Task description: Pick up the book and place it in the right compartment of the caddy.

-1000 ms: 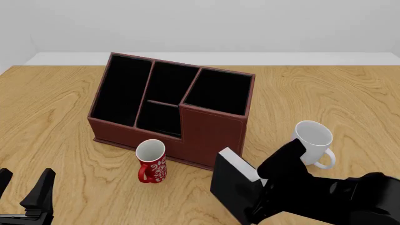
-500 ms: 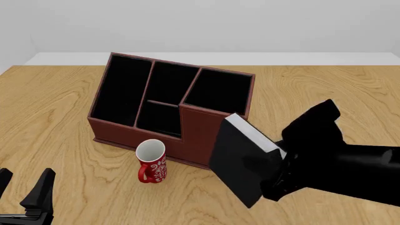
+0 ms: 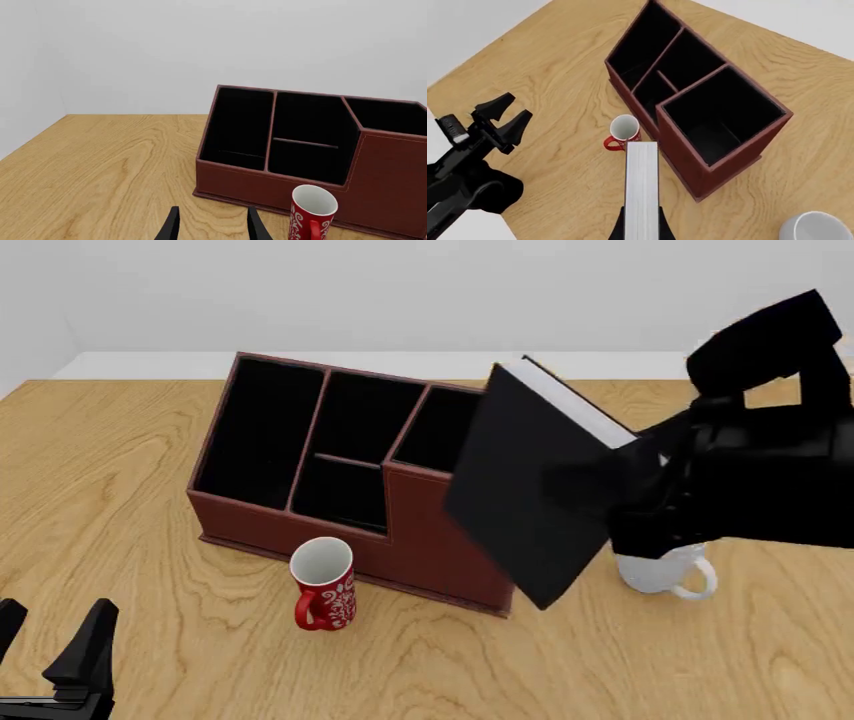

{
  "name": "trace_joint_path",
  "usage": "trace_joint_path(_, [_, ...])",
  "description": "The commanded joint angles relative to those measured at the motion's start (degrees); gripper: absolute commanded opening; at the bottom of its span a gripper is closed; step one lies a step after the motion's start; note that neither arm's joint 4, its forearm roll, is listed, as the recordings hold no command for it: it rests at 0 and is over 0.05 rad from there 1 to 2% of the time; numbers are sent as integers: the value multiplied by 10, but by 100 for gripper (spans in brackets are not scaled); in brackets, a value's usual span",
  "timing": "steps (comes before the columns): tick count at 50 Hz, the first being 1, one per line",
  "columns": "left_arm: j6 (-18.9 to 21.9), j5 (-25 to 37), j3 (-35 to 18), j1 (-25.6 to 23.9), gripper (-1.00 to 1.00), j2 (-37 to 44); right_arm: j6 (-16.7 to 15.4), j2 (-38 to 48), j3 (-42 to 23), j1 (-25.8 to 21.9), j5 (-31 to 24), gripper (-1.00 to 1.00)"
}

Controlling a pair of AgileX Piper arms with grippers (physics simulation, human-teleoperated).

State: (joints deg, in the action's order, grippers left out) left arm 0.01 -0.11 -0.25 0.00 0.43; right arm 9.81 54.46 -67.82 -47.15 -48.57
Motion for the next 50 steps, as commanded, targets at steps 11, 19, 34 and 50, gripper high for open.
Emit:
trace_joint_path(11, [0,0,0,0,100,0,-31,70,-197,25,-98,-100])
trace_joint_path(19, [0,0,0,0,100,0,-54,102,-257,45,-120,-100])
trace_joint_path(34, [0,0,0,0,100,0,-71,141,-292,52,-111,-100])
trace_joint_path(50, [0,0,0,0,100,0,-80,156,-243,67,-56,-100])
